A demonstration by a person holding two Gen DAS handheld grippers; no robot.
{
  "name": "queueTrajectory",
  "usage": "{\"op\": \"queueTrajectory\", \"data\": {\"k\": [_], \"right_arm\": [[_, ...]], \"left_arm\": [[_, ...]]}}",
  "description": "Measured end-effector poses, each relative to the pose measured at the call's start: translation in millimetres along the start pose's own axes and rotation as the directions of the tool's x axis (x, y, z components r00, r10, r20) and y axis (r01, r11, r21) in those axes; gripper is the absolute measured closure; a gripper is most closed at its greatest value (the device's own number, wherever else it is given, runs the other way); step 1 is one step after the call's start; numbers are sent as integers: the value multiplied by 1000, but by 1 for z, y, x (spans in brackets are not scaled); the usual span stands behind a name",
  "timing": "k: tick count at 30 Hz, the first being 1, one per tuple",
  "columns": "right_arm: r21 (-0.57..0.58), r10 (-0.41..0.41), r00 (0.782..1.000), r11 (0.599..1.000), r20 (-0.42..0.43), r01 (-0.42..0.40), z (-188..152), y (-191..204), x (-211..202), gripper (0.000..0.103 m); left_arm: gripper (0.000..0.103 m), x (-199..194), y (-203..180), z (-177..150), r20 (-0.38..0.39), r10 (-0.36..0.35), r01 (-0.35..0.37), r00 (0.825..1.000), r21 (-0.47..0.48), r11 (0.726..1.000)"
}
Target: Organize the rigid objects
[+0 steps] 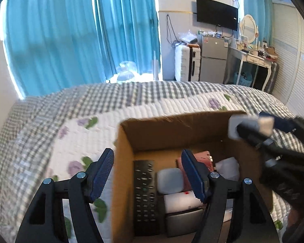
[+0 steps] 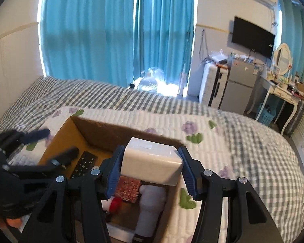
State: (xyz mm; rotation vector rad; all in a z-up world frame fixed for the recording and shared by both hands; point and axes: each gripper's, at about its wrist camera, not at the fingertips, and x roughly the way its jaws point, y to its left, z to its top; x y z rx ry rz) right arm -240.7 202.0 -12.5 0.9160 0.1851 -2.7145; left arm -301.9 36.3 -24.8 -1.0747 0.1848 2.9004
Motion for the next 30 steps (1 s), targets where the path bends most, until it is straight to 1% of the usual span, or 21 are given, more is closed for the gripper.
{"op": "queueTrajectory", "data": {"k": [2, 4, 7, 9, 10, 11, 12, 13, 15, 17, 19, 20, 21, 23, 24, 26, 30], "right_arm": [[9, 23, 999, 1000, -46, -22, -2, 8, 17, 50], [34, 33, 996, 999, -86, -30, -4, 10, 32, 50], [12, 3, 995, 1000, -101, -2, -6, 16, 45, 50], [32, 20, 993, 999, -116, -17, -5, 13, 52, 49], [46, 27, 992, 999, -122, -22, -4, 10, 53, 40], [65, 23, 993, 998, -112, -16, -3, 6, 51, 32], [74, 8, 996, 997, -93, -1, -4, 5, 47, 27], [82, -5, 997, 997, -73, 11, -2, 2, 42, 27], [79, -9, 997, 997, -72, 14, 1, 0, 32, 27], [70, -39, 998, 997, -56, 43, 4, 0, 15, 27], [63, -51, 998, 997, -47, 54, 9, 1, -2, 27], [59, -59, 997, 996, -40, 62, 12, 4, -15, 27], [54, -75, 997, 996, -29, 76, 16, 6, -31, 27], [37, -98, 995, 995, -1, 98, 26, 11, -67, 27], [30, -104, 995, 994, 11, 103, 30, 13, -83, 28], [22, -128, 991, 992, 24, 128, 41, 21, -120, 27], [16, -156, 986, 988, 65, 155, 48, 34, -182, 28]], "left_arm": [[32, -1, 7, 3, 8, 31, -31, 1000, 6, 1000], [32, 1, 14, 3, 8, 40, -40, 999, 0, 999], [32, 8, 23, 0, -1, 47, -47, 999, -14, 999], [32, 10, 25, -3, -4, 44, -45, 999, -21, 999], [32, 12, 27, -5, -5, 42, -42, 999, -28, 999], [32, 13, 29, -6, -8, 39, -40, 999, -37, 999], [32, 12, 28, -8, -11, 38, -38, 999, -43, 998], [32, 11, 29, -10, -15, 34, -34, 999, -49, 998], [32, 4, 30, -13, -20, 32, -32, 999, -49, 998], [32, -11, 28, -12, -12, 34, -35, 999, -40, 999], [32, -31, 26, -10, 5, 35, -35, 999, -37, 999], [32, -46, 24, -7, 19, 32, -32, 999, -36, 999], [32, -54, 24, -5, 28, 31, -30, 999, -36, 999], [32, -90, 21, 1, 65, 21, -19, 998, -34, 999], [32, -100, 20, 3, 74, 16, -14, 997, -31, 999], [32, -136, 18, 9, 115, 6, -4, 993, -25, 1000], [32, -186, 20, 14, 174, 13, -10, 985, -21, 1000]]}}
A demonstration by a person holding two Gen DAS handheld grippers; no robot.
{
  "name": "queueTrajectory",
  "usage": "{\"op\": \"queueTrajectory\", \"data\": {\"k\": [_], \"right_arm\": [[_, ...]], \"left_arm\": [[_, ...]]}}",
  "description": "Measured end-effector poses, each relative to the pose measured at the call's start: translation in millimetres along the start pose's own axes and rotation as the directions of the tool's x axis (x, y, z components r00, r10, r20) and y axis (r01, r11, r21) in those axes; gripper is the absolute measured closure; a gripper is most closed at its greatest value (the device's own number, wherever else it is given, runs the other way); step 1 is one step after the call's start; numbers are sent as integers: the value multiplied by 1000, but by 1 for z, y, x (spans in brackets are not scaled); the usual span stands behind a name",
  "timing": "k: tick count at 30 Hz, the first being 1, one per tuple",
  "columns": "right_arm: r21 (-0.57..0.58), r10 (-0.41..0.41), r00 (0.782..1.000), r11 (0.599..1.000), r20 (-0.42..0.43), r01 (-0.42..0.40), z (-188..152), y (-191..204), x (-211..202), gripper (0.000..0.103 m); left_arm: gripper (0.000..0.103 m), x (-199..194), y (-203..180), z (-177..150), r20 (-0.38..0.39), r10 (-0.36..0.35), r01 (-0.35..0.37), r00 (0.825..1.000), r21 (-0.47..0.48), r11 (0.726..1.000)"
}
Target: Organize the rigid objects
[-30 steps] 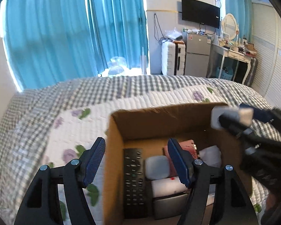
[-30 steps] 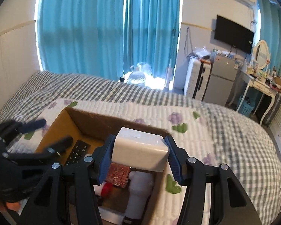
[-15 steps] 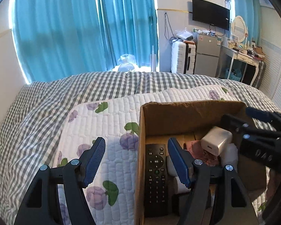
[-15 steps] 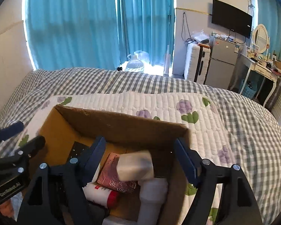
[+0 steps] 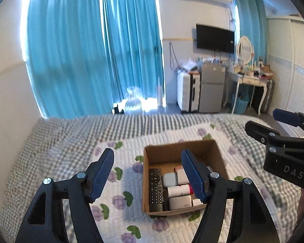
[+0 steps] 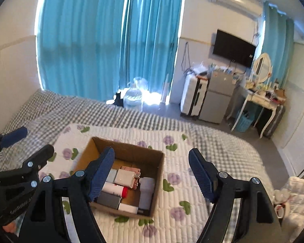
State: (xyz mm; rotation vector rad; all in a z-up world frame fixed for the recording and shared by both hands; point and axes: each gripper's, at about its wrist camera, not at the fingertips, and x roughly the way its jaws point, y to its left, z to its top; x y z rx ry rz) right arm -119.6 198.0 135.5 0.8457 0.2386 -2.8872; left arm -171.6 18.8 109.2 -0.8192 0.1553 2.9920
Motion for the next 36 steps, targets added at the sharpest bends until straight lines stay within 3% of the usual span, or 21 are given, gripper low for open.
{"op": "queueTrajectory", "data": {"k": [5, 7, 10, 13, 17, 21, 25, 29, 31, 34, 36], "right_arm": [[13, -33, 997, 999, 67, 32, 1, -1, -71, 27], [26, -34, 994, 999, 103, 32, -5, -1, -96, 27], [34, -43, 988, 999, 145, 39, -19, -2, -120, 20], [63, -56, 983, 997, 173, 46, -41, -4, -129, 14], [89, -70, 983, 995, 172, 55, -68, -8, -111, 0], [100, -93, 970, 992, 223, 72, -88, -10, -76, 0], [134, -51, 975, 991, 218, 22, -114, -13, -37, 0], [94, -67, 971, 995, 228, 46, -142, -6, -11, 0], [92, -67, 971, 995, 231, 46, -152, -5, -5, 0], [114, -53, 969, 993, 242, 26, -162, -7, -1, 0], [106, -63, 967, 994, 246, 37, -166, -5, 0, 0]], "left_arm": [[30, -58, 15, 2, 92, 2, 0, 996, -21, 1000], [20, -73, 16, -1, 134, 23, -20, 991, -21, 1000], [17, -93, 17, -12, 204, 61, -57, 977, -24, 998], [0, -101, 20, -31, 255, 51, -41, 966, -42, 998], [0, -92, 19, -54, 291, 54, -37, 955, -64, 997], [0, -59, 11, -68, 262, 45, -31, 964, -54, 998], [0, -31, -3, -96, 277, 47, -38, 960, -37, 999], [0, -6, -11, -119, 269, 45, -44, 962, -8, 999], [0, 1, -12, -130, 240, 50, -51, 969, -3, 999], [0, 3, -9, -145, 252, 81, -74, 964, -40, 996], [0, 8, -6, -145, 212, 62, -53, 975, -52, 997]]}}
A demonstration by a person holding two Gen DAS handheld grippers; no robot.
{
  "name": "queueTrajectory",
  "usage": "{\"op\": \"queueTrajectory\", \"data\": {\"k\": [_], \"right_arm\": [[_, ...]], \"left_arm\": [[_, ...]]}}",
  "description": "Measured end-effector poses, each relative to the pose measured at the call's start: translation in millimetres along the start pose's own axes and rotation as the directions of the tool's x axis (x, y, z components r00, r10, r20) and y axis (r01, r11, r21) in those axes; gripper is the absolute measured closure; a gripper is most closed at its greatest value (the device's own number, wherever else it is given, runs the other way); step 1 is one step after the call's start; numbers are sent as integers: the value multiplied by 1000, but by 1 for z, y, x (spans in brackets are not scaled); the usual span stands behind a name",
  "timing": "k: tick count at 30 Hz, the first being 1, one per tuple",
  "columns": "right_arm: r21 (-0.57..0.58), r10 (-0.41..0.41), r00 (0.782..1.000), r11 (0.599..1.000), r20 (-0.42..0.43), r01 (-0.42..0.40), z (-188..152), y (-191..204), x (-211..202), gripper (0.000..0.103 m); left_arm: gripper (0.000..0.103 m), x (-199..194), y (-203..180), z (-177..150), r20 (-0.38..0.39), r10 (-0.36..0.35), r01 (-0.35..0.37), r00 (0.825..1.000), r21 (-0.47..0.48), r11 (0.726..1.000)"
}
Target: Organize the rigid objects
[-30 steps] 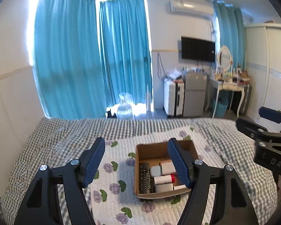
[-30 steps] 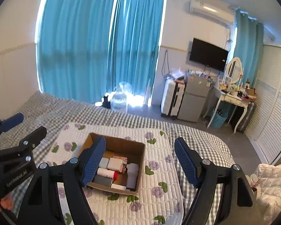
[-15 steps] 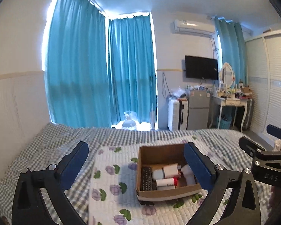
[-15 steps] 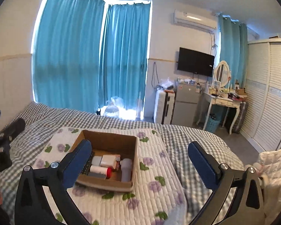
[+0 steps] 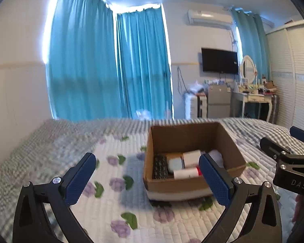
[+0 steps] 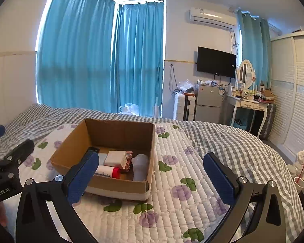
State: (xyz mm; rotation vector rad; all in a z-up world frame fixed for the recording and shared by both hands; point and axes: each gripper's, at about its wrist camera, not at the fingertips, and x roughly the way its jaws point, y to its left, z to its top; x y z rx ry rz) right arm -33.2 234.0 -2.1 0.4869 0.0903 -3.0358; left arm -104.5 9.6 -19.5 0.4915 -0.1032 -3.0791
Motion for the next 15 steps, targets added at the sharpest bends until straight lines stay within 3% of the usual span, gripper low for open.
{"op": "queueTrajectory", "data": {"k": [7, 15], "right_arm": [[27, 1, 1000, 1000, 12, -1, -7, -3, -3, 0], [29, -2, 1000, 1000, 11, 2, -10, -3, -1, 0]], "left_arm": [[0, -7, 1, -2, 45, 10, -9, 999, -17, 1000], [0, 0, -1, -8, 32, -3, 4, 999, -12, 1000]]}}
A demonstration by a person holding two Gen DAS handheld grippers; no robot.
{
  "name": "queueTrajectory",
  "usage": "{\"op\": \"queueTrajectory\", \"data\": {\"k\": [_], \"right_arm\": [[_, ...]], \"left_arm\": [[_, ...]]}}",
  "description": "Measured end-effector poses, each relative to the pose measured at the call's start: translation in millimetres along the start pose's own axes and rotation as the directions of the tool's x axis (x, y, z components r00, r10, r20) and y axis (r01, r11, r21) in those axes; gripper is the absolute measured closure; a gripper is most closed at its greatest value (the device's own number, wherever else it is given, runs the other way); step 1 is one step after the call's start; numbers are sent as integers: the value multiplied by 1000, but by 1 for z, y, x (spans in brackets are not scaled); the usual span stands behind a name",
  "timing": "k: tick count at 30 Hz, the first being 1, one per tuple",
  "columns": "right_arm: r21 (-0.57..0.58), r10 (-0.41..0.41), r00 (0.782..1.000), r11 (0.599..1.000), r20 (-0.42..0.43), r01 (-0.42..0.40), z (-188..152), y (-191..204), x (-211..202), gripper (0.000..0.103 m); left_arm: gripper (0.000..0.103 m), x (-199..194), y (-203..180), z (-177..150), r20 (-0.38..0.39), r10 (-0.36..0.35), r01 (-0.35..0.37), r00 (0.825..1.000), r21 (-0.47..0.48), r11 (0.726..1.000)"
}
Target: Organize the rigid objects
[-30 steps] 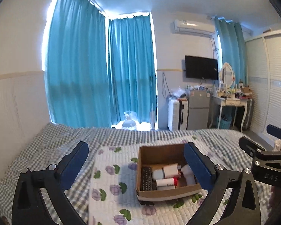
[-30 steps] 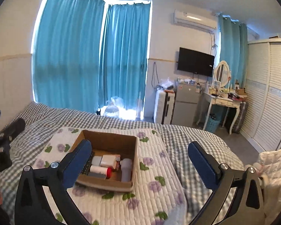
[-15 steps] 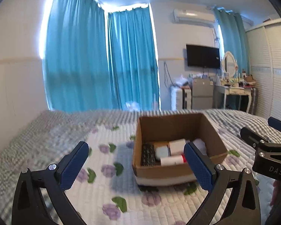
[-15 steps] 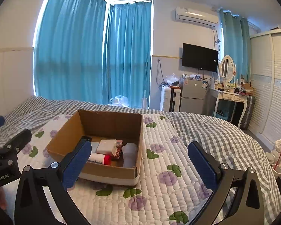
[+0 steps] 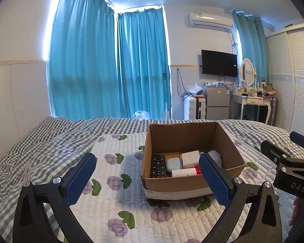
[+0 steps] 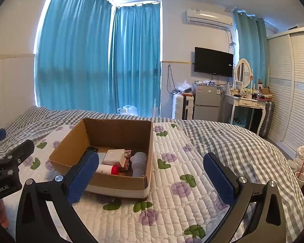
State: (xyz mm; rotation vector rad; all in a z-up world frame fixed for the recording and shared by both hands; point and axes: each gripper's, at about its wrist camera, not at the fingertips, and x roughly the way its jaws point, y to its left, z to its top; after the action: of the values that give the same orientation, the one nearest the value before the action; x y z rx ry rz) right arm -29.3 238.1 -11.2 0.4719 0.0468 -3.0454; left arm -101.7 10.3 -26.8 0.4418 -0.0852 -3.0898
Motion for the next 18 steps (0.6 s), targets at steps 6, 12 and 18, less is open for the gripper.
{"op": "queueTrajectory", "data": {"k": [6, 12, 18], "right_arm": [[-3, 3, 1000, 1000, -9, -3, -1, 0, 1, 0], [-10, 0, 1000, 1000, -10, 0, -4, 0, 2, 0], [-12, -3, 1000, 1000, -12, 3, -4, 1, 3, 0]], "left_arm": [[0, 0, 0, -3, 2, 4, -4, 1000, -1, 1000], [0, -1, 1, -3, 2, 5, -5, 1000, -3, 1000], [0, -2, 1, -1, 5, 3, -3, 1000, -5, 1000]]}}
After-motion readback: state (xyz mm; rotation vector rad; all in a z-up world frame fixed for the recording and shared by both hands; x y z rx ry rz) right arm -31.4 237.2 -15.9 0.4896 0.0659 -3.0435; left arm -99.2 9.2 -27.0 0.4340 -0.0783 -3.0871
